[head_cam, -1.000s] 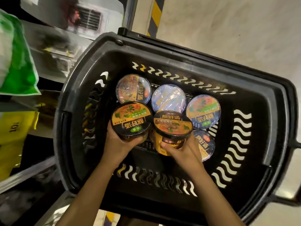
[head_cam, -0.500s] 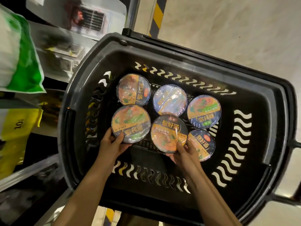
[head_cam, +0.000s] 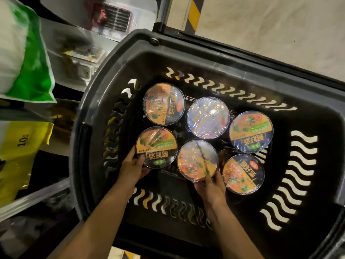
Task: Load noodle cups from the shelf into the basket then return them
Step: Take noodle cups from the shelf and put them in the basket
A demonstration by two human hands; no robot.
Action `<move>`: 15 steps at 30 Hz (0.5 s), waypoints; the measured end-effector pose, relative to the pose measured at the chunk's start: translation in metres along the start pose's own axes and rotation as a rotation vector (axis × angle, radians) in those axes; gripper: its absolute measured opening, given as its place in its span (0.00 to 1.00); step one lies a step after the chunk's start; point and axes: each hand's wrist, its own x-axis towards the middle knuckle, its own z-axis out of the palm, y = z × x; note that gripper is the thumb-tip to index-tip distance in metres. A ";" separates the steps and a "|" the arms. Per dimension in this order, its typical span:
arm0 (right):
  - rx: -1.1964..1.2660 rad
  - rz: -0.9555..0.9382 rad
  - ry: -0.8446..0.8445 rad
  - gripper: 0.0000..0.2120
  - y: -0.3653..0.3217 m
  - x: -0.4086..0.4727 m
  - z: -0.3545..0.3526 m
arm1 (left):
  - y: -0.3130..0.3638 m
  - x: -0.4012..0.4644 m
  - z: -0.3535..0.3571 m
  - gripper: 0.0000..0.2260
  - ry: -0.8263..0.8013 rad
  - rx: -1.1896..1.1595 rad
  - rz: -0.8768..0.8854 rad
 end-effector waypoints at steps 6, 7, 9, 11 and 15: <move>-0.011 0.005 -0.017 0.20 0.006 0.011 -0.003 | -0.009 0.016 0.007 0.19 0.053 0.082 -0.003; -0.019 0.013 -0.033 0.20 0.007 0.010 -0.003 | -0.010 0.016 0.007 0.19 0.059 0.099 -0.006; -0.041 0.026 -0.068 0.20 0.009 0.011 -0.005 | -0.011 0.017 0.006 0.20 0.051 0.180 0.006; -0.104 0.025 -0.069 0.20 0.010 0.013 -0.006 | -0.012 0.014 0.003 0.21 0.032 0.281 0.029; -0.261 0.042 -0.044 0.20 -0.001 -0.002 -0.009 | -0.003 -0.003 -0.001 0.26 0.065 0.482 0.065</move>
